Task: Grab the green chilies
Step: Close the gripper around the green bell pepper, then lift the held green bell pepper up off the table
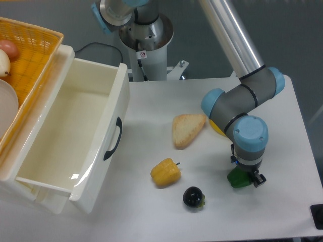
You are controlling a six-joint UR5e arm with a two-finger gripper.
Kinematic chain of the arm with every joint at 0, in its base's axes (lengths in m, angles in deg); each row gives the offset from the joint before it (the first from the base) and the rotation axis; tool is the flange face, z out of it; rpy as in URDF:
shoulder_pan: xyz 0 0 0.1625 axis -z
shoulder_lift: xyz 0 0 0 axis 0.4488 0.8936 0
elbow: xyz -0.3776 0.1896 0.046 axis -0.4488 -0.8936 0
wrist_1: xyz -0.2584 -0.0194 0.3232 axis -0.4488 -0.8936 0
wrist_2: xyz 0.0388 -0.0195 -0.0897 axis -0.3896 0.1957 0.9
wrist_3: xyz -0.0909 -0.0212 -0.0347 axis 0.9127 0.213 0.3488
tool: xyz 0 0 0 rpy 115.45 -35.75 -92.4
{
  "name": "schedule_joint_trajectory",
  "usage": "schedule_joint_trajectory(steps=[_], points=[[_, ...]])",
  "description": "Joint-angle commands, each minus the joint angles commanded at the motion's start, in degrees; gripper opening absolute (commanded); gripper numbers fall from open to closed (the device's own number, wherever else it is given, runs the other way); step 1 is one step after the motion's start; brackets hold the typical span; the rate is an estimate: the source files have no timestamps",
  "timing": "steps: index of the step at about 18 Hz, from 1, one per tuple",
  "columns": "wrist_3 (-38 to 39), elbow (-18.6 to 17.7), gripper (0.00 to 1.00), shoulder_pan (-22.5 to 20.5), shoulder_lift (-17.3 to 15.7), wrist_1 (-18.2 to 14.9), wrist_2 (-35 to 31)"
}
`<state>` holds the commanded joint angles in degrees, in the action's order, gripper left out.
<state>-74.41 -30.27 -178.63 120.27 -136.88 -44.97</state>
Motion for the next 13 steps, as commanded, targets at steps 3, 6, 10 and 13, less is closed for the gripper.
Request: schedule_joint_trajectory(steps=[3,6,10,13], points=[[1.58,-0.44,0.47,-1.41,-2.46,-0.53,3.43],[4.92,-0.53,0.47,-2.81,-4.31,-2.45,5.37],[5.54,-0.09,0.47,-4.40,-7.21,-7.99,5.55],[7.81,-0.09,0.47,-4.92,-8.00,-8.70,5.63]])
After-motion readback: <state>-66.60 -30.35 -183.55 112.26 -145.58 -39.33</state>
